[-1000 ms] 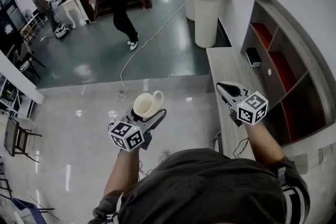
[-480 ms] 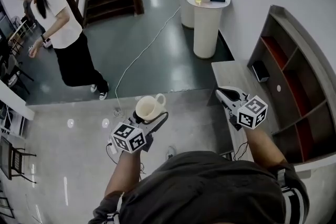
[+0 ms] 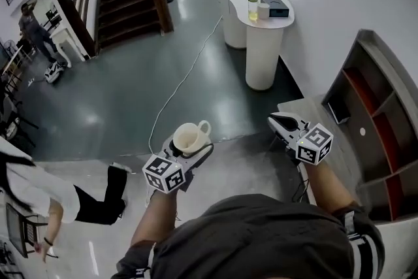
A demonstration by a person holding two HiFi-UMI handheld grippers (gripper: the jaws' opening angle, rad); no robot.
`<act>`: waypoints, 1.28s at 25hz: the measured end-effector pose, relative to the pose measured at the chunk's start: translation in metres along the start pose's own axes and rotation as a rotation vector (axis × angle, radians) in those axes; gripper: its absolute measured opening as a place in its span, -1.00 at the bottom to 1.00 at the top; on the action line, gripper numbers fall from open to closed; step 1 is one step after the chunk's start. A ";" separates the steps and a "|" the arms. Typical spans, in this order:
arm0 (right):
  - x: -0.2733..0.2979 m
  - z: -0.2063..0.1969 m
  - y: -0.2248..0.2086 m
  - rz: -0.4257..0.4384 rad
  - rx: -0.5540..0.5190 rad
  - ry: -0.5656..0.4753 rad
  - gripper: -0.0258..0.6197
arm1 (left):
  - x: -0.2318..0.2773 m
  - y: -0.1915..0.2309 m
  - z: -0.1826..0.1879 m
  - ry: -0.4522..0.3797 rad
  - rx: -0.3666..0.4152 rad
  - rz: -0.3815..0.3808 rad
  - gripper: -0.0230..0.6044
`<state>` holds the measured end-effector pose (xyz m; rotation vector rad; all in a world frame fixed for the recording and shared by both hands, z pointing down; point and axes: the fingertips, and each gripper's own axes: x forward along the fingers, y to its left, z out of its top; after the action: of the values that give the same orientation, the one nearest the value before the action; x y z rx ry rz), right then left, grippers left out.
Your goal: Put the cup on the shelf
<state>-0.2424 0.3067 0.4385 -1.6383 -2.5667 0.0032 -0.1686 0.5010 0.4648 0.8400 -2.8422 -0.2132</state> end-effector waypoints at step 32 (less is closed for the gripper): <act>-0.011 0.054 -0.247 -0.173 -0.037 -0.019 -0.94 | 0.256 0.026 0.099 0.018 0.103 -0.118 0.44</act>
<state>-0.4660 0.1950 0.3970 -1.4282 -2.7295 -0.0422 -0.4137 0.3904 0.4038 1.0264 -2.8103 -0.0741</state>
